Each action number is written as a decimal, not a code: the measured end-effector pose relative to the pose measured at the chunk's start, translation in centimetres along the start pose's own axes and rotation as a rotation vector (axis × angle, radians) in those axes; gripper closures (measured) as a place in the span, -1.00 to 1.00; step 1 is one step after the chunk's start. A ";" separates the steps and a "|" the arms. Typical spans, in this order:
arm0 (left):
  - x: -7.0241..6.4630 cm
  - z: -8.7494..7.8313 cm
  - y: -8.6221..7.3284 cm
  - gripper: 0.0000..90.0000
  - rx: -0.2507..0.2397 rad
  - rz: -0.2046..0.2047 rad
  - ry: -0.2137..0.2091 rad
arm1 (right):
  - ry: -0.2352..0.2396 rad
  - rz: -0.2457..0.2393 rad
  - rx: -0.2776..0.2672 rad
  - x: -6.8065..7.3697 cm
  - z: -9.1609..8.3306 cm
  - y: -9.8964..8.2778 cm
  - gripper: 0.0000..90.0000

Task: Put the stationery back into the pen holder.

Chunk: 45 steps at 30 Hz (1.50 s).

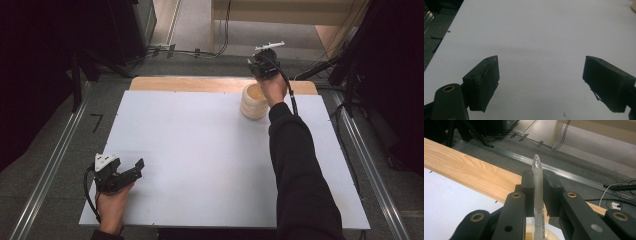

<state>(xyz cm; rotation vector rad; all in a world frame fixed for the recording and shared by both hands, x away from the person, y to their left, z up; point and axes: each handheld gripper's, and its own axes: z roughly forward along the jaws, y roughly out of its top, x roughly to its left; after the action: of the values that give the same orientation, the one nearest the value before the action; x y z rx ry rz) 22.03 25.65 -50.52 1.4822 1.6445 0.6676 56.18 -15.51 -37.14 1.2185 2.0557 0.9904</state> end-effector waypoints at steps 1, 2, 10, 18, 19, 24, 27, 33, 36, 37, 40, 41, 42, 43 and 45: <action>0.0 0.0 0.0 -0.68 0.000 -0.001 0.000 | -0.003 0.000 0.001 -0.1 0.1 0.0 0.73; 0.0 0.0 0.0 -0.68 0.000 -0.003 0.000 | -0.001 0.003 0.001 -0.1 0.1 0.0 0.73; 0.0 0.0 0.0 -0.68 0.002 0.000 0.000 | 0.005 0.008 0.006 -0.3 0.3 -0.2 0.73; 0.0 0.0 0.0 -0.68 0.001 0.000 0.003 | 0.017 0.020 0.009 -0.3 0.1 -0.7 0.72; 0.0 0.0 0.0 -0.68 0.000 0.001 0.003 | 0.018 0.020 0.008 -0.3 0.0 -0.8 0.72; -0.1 0.0 0.0 -0.68 0.000 0.005 0.003 | 0.028 0.026 0.009 -0.4 -0.2 -1.8 0.72; -0.1 0.0 0.0 -0.68 -0.001 0.010 0.004 | 0.026 0.024 0.016 -0.5 -0.4 -2.5 0.72; -0.3 0.0 0.0 -0.68 0.001 0.017 0.005 | 0.036 0.031 0.025 -0.8 -0.7 -3.7 0.72; -0.3 -0.1 0.0 -0.68 -0.004 0.017 0.005 | 0.041 0.040 0.020 -0.8 -0.9 -4.2 0.72; -0.3 -0.1 0.0 -0.68 -0.004 0.017 0.005 | 0.041 0.039 0.022 -0.7 -0.9 -4.3 0.72; -0.3 -0.1 0.0 -0.68 -0.004 0.020 0.005 | 0.044 0.036 0.024 -0.7 -1.1 -4.6 0.72; -0.3 -0.1 0.0 -0.68 -0.004 0.020 0.005 | 0.044 0.038 0.022 -0.7 -1.2 -4.7 0.72; -0.3 -0.1 0.0 -0.68 -0.003 0.020 0.004 | 0.047 0.038 0.024 -0.7 -1.2 -4.8 0.72; -0.3 -0.1 0.0 -0.68 -0.004 0.021 0.004 | 0.048 0.039 0.024 -0.7 -1.2 -4.9 0.72; -0.3 -0.1 0.0 -0.68 -0.003 0.021 0.004 | 0.049 0.038 0.029 -0.6 -1.3 -5.1 0.72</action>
<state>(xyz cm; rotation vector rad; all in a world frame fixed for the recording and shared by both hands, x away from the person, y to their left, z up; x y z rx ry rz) 21.99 25.39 -50.41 1.4991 1.6325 0.6842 52.97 -18.02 -40.50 1.2639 2.0983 1.0212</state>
